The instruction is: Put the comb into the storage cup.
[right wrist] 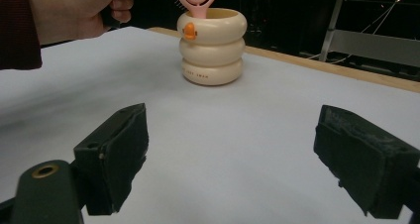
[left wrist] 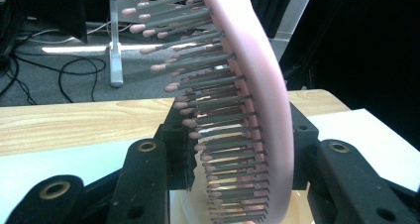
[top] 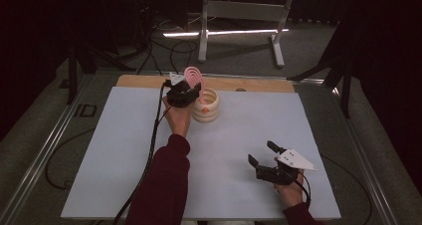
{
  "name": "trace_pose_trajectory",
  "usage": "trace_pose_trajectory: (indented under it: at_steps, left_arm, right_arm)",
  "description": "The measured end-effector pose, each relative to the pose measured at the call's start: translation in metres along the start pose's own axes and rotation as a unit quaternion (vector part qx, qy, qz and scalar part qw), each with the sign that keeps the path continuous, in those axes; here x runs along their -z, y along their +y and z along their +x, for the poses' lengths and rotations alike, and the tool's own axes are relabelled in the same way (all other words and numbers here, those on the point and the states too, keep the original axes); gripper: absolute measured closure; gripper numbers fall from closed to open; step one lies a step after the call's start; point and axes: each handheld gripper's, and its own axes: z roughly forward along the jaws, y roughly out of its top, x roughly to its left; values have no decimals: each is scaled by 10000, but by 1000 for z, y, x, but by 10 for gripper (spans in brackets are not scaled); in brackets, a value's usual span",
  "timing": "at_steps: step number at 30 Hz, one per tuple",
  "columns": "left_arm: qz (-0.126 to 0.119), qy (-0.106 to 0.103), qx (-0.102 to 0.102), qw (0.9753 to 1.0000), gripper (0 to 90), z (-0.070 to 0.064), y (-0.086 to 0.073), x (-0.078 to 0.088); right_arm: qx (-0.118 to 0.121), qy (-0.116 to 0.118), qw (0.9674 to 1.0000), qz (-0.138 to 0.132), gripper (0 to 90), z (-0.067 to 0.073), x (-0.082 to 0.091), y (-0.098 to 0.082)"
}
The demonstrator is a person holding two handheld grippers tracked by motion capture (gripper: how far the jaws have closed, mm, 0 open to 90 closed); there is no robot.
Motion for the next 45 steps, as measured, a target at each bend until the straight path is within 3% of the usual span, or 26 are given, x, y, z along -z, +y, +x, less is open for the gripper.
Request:
trace_pose_trajectory:
  at_steps: [26, 38, 45]
  left_arm:
    - [168, 76, -76, 9998, 545, 10, -1, 4]
    - [273, 195, -84, 9994, 382, 13, 1, 7]
    - [309, 364, -205, 9987, 278, 14, 0, 9]
  right_arm:
    - [28, 35, 10000, 1, 137, 2, -1, 0]
    - [24, 51, 10000, 17, 136, 3, -2, -1]
    - [23, 67, 10000, 23, 137, 3, -2, -1]
